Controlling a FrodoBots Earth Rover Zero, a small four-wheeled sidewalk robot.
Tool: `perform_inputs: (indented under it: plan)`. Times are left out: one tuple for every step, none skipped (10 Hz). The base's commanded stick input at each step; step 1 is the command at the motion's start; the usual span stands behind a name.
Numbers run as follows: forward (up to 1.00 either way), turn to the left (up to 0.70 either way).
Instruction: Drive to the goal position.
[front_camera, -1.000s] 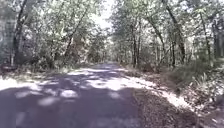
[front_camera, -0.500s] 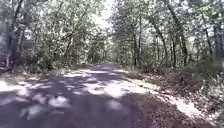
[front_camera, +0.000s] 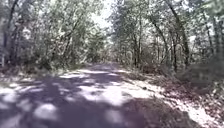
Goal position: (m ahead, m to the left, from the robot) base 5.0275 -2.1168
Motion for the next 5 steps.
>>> perform_inputs:
  plan:
    - [0.7, 0.0]
    - [0.7, 0.0]
    - [0.7, 0.0]
    - [0.7, 0.0]
    - [0.7, 0.0]
